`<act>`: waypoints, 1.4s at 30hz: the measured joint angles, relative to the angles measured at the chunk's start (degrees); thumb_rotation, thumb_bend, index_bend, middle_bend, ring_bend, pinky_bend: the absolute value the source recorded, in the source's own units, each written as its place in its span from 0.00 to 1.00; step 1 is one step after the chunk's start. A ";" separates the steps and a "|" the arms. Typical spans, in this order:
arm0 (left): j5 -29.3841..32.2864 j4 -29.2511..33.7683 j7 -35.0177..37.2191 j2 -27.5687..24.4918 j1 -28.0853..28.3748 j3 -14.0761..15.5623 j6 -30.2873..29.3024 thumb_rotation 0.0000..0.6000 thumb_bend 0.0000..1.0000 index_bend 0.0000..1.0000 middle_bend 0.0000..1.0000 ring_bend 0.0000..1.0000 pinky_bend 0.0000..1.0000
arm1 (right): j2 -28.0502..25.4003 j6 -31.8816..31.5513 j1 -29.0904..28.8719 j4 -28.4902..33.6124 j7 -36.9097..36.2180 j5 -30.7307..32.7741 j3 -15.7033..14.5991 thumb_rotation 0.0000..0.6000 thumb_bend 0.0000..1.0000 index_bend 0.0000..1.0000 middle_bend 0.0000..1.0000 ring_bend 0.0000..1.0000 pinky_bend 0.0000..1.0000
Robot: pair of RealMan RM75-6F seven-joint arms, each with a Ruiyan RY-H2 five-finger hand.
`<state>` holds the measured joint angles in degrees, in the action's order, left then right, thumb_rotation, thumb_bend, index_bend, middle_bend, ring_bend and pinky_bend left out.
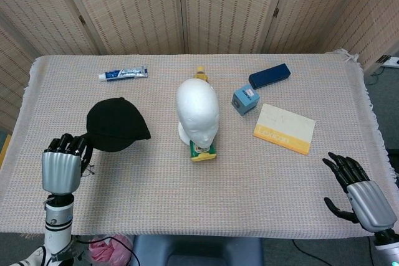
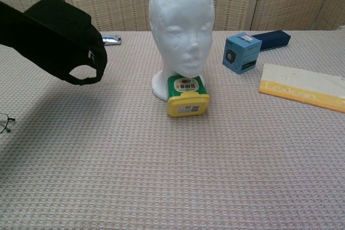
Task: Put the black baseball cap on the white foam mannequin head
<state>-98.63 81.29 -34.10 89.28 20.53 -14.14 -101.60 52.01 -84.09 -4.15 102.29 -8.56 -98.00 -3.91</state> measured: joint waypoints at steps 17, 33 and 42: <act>4.08 6.66 -5.29 -7.55 5.83 -7.53 7.19 1.00 0.47 0.60 0.75 0.57 0.75 | -0.19 1.84 -1.08 -0.28 -2.27 4.48 1.94 1.00 0.28 0.00 0.00 0.00 0.00; 9.29 11.41 -9.75 -15.59 16.71 -15.00 19.73 1.00 0.47 0.59 0.75 0.57 0.75 | 0.14 3.74 -1.90 -0.65 -2.25 10.68 4.27 1.00 0.28 0.00 0.00 0.00 0.00; 13.24 7.27 -9.92 -15.21 24.50 -16.93 25.66 1.00 0.47 0.59 0.75 0.57 0.75 | 1.04 6.25 -3.04 -0.72 -0.41 14.85 6.14 1.00 0.28 0.00 0.00 0.00 0.00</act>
<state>-85.40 88.56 -44.01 74.06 45.03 -31.07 -75.93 53.05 -77.85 -7.19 101.57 -8.97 -83.15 2.22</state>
